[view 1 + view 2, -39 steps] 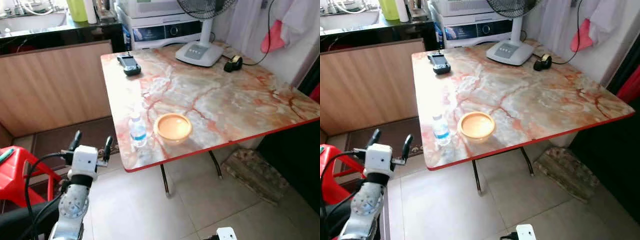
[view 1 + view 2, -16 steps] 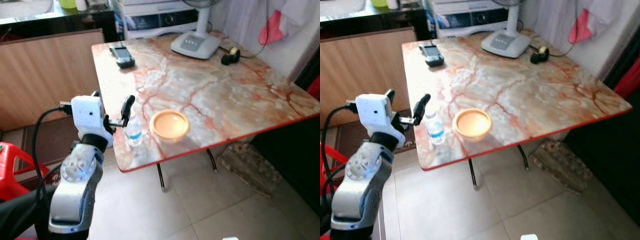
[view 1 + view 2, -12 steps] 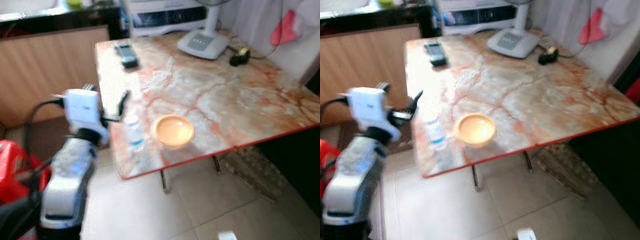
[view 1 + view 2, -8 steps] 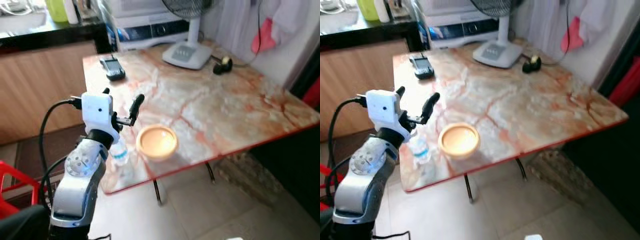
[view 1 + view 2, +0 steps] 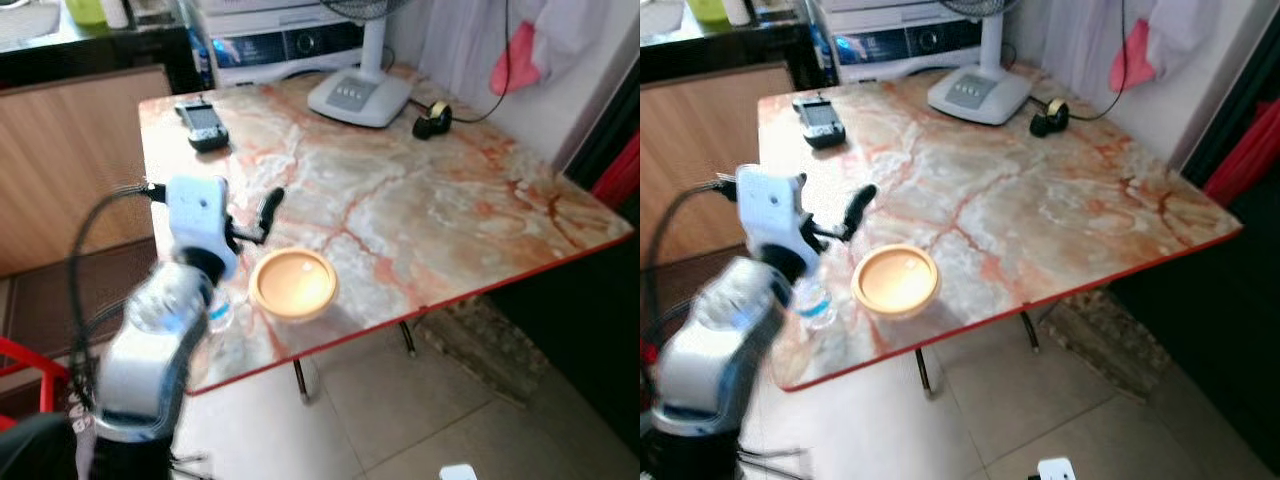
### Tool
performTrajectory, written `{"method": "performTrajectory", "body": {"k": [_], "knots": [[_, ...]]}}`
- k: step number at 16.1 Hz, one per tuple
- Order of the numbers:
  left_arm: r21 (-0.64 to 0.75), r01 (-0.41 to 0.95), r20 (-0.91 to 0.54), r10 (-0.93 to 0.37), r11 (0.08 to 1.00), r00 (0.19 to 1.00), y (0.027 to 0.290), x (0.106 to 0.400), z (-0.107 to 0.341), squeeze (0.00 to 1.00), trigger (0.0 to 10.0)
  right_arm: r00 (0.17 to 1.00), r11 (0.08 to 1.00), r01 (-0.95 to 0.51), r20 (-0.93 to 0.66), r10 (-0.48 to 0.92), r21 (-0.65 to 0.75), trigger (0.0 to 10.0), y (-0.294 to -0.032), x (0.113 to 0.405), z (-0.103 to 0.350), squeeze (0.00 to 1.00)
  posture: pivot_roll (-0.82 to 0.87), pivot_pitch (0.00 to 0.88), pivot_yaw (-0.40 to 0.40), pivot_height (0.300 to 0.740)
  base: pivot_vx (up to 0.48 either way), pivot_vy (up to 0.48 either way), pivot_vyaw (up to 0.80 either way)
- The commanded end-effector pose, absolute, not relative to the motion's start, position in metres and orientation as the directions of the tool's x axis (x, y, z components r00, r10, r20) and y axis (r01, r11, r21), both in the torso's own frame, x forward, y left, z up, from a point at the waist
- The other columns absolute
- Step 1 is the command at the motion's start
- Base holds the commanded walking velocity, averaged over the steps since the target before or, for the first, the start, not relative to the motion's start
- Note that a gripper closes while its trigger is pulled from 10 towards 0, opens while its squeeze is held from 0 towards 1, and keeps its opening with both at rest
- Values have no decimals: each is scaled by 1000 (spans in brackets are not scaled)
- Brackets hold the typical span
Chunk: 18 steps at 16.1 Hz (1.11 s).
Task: Restocking fridge
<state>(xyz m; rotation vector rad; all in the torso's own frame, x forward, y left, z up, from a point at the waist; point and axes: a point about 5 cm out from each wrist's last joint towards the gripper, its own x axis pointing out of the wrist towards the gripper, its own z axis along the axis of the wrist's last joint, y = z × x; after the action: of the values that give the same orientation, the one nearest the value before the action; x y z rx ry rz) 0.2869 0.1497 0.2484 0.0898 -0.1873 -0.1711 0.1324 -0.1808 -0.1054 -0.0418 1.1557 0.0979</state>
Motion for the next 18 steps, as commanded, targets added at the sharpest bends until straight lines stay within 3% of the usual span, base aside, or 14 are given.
{"method": "performTrajectory", "body": {"k": [1, 4, 7, 15, 18], "knots": [[113, 147, 153, -164, 983, 975, 156, 285, 261, 0, 10000, 365, 994, -102, -928, 67, 32, 10000, -177, 124, -109, 0, 191, 93, -32, 740, 0, 0, 0], [135, 160, -8, -161, 978, 987, 169, 287, 270, 0, 10000, 364, 995, -99, -929, 66, 32, 10000, -176, 124, -109, 0, 224, 95, -26, 740, 0, 0, 0], [136, 237, -192, -209, 962, 959, 176, 283, 249, 0, 10000, 362, 992, -118, -929, 73, 32, 10000, -174, 126, -108, 0, 222, 92, -22, 740, 0, 0, 0], [89, 319, -326, -275, 944, 904, 168, 278, 246, 0, 10000, 358, 985, -170, -931, 74, 12, 10000, -174, 130, -107, 0, 225, 75, -15, 740, 0, 0, 0], [114, 290, -349, -235, 950, 907, 171, 278, 243, 0, 10000, 358, 985, -172, -931, 73, 11, 10000, -174, 130, -107, 0, 218, 68, -12, 740, 0, 0, 0]]}}
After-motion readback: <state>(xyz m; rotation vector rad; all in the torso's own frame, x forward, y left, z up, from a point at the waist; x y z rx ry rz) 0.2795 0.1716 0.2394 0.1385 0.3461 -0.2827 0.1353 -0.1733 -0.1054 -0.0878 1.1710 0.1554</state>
